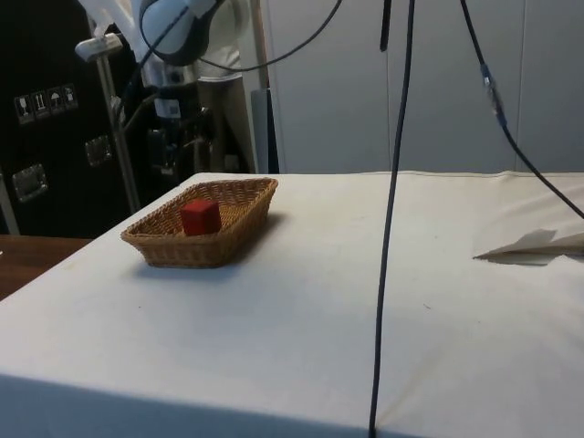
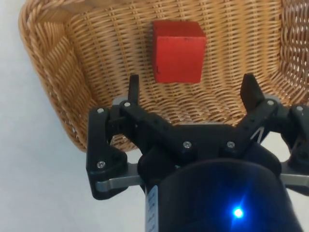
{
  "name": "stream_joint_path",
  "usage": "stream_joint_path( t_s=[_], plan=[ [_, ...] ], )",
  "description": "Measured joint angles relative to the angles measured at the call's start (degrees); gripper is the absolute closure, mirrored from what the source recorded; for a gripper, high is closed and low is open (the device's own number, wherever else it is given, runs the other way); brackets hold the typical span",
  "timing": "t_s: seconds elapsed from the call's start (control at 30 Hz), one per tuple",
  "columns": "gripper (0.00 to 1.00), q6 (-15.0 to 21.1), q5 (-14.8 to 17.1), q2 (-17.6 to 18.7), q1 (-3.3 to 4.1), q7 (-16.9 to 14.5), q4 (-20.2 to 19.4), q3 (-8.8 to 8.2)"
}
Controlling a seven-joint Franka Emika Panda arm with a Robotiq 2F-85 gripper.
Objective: Pick up the cube and place it into the basket.
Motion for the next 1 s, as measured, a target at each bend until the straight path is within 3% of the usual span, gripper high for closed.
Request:
stream_joint_path(
  t_s=[1.0],
  plan=[
    [0.0,-0.4,-0.63,-9.22,0.29,-0.74,-5.79,-0.11]
  ],
)
